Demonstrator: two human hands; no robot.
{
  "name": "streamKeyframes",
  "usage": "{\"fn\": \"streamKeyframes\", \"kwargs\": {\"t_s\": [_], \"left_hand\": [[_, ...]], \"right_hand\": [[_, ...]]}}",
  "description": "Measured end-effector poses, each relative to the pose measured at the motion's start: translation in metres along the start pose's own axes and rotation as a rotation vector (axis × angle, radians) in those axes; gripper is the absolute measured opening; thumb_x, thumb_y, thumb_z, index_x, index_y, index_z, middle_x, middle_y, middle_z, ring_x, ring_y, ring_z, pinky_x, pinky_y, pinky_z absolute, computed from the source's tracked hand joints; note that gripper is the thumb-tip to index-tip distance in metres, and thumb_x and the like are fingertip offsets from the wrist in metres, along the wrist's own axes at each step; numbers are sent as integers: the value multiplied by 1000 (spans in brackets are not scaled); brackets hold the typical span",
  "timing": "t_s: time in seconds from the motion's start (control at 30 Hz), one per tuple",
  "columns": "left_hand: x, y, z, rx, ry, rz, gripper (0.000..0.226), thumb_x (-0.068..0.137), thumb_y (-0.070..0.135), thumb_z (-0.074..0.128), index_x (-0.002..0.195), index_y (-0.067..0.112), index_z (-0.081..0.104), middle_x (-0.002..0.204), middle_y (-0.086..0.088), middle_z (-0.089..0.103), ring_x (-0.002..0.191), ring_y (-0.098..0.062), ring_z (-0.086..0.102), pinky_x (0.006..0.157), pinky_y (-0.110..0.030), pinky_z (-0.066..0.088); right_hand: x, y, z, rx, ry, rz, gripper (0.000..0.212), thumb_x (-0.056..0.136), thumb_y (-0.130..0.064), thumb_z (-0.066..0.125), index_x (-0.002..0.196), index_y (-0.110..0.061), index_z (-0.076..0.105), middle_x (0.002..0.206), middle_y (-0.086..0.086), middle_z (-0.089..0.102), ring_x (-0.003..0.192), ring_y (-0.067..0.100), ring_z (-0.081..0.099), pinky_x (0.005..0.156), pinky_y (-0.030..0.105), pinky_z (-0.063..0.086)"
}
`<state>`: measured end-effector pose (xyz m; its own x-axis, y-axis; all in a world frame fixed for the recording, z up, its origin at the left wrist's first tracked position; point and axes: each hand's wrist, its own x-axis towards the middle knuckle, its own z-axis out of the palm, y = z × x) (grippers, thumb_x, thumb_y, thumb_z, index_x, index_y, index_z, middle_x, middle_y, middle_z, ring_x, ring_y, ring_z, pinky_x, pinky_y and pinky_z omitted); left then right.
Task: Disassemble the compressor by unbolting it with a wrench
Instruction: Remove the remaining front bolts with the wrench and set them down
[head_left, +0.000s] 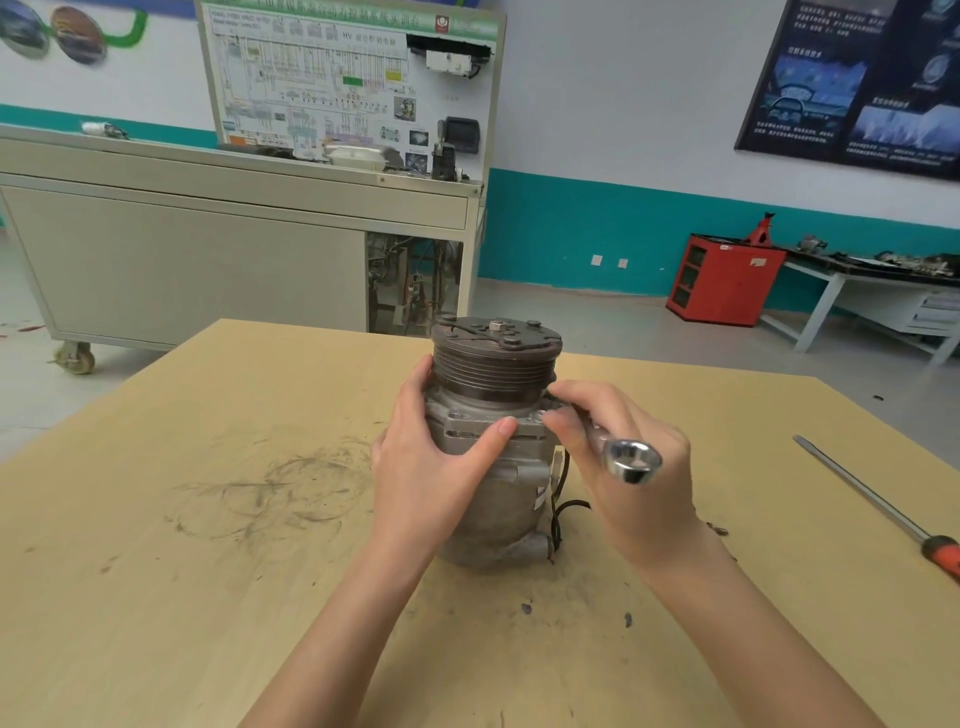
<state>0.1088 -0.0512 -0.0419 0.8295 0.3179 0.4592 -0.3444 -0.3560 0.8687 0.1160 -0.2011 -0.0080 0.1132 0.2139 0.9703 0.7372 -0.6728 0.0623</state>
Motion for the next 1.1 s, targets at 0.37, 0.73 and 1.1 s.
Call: {"fn": "streamKeyframes", "kwargs": {"t_s": [0.37, 0.73, 1.1], "left_hand": [[0, 0, -1, -5, -8, -11, 95, 60, 73, 59, 144, 38, 32, 138, 18, 49, 128, -9, 47, 111, -48, 35], [0, -1, 0, -24, -17, -19, 96, 59, 72, 60, 144, 37, 32, 139, 17, 49, 129, -11, 47, 111, -47, 35], [1, -3, 1, -29, -2, -9, 94, 61, 71, 62, 143, 37, 34, 138, 17, 50, 129, -10, 48, 111, -47, 36]], "right_hand": [[-5, -5, 3, 510, 181, 605, 26, 96, -39, 38, 87, -25, 56, 85, -3, 69, 50, 15, 62, 48, 20, 46], [-32, 23, -19, 631, 78, 777, 27, 99, -23, 39, 90, -13, 63, 100, -6, 73, 81, 19, 72, 74, 28, 57], [-22, 3, -39, 360, -240, 401, 32, 97, -29, 52, 107, -4, 68, 116, 6, 65, 109, 10, 61, 92, 23, 48]]}}
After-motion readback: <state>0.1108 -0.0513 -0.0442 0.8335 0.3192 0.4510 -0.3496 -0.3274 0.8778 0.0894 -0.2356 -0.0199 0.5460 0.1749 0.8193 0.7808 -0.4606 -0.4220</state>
